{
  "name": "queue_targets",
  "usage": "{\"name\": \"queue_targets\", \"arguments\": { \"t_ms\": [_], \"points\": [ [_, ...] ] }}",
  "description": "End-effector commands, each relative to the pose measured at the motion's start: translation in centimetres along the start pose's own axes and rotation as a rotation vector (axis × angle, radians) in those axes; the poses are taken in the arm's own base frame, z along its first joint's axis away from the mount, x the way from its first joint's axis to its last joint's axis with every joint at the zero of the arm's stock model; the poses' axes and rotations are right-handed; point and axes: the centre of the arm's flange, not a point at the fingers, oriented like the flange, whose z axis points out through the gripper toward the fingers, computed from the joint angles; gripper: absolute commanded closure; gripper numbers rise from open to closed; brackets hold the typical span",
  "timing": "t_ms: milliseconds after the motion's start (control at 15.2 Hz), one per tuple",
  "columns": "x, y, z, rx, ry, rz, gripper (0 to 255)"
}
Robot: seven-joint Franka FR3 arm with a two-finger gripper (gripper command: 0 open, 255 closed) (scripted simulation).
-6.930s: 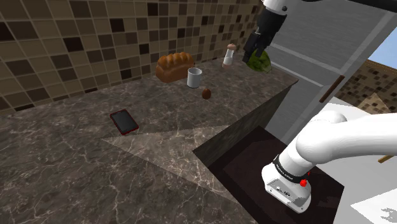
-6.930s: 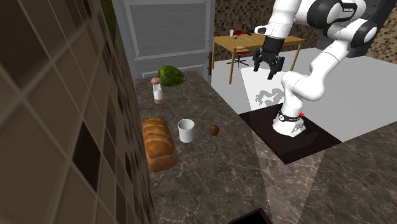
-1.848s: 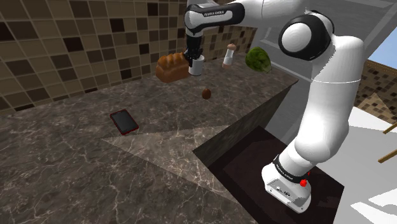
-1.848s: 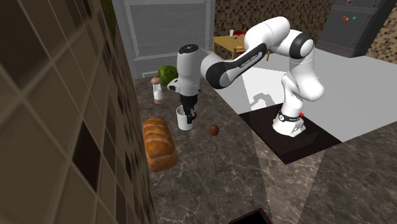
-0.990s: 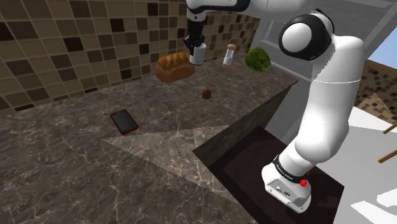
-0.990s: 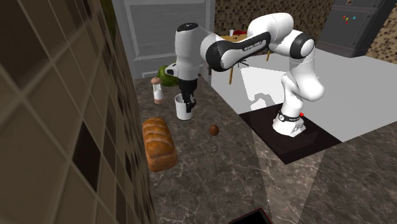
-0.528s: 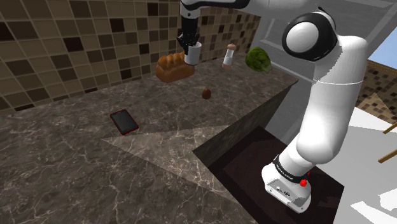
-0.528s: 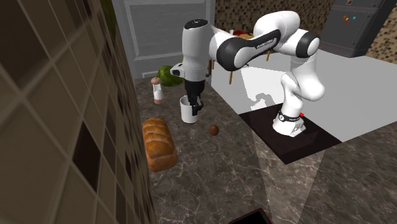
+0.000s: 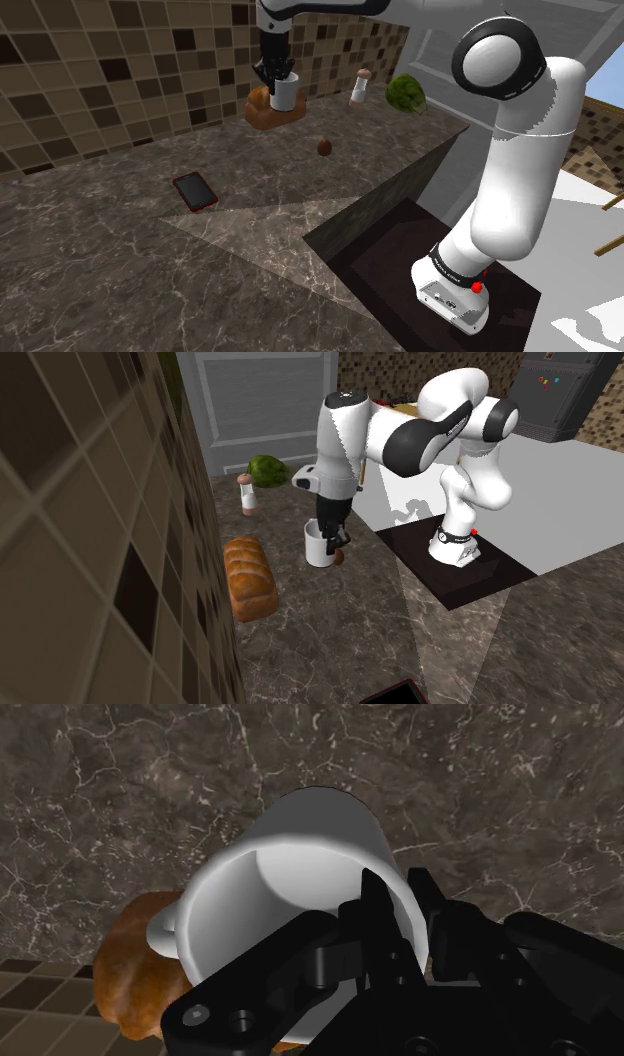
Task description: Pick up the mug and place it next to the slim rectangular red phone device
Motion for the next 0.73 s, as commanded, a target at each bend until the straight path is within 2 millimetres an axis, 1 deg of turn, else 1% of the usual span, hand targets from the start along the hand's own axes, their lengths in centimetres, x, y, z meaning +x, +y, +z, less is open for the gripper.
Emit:
{"name": "queue_targets", "arguments": {
  "t_ms": [0,396,660],
  "points": [
    [-0.7,-2.7,-0.2,0.000,0.000,0.002,255],
    [-2.5,-10.2,-0.8,0.000,0.000,0.002,255],
    [-2.5,-10.3,1.3,0.000,0.000,0.002,255]
  ]
}}
